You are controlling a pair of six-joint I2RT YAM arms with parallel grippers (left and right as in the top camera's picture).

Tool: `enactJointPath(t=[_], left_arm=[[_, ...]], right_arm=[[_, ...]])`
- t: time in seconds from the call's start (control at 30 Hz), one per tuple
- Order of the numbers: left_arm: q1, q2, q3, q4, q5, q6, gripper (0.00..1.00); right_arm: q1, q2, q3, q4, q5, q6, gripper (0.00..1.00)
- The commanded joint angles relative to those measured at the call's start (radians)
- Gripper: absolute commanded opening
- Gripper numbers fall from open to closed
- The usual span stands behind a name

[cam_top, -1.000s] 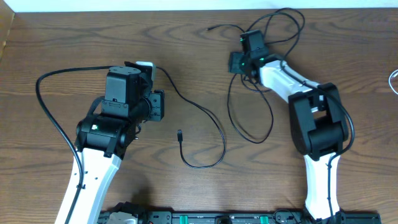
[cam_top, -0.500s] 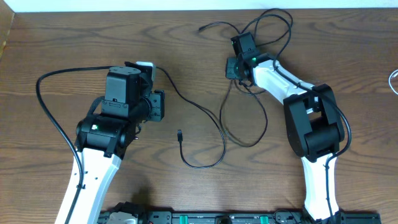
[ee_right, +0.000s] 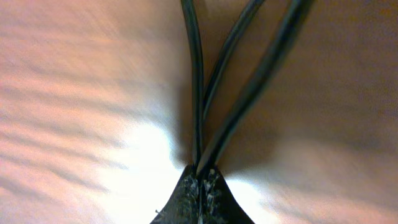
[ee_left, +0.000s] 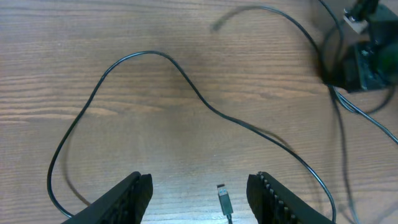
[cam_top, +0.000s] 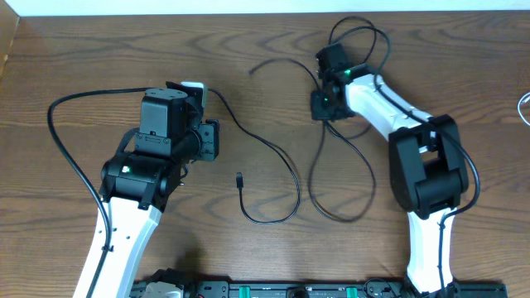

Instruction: Untangle cables

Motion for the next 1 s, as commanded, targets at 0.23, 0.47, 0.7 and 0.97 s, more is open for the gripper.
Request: enactJointPath(t=[0.23, 0.47, 0.7, 0.97], left_arm=[[0.002, -0.001, 0.007, 0.003, 0.010, 0.006, 0.55], [0.002, -0.001, 0.007, 0.003, 0.010, 0.006, 0.55], [0.002, -0.001, 0.007, 0.003, 0.011, 0.006, 0.55], [0.002, -0.001, 0.007, 0.002, 0.013, 0.007, 0.55]], right_arm=[[-0.225, -0.315, 0.262, -0.296, 0.007, -0.154, 0.01], [-0.508, -0.449, 0.373, -0.380, 0.078, -0.200, 0.01], [-0.782, -0.470, 0.373, -0.321, 0.082, -0.084, 0.01], [-1.029, -0.467, 0.373, -0.180, 0.082, 0.087, 0.01]])
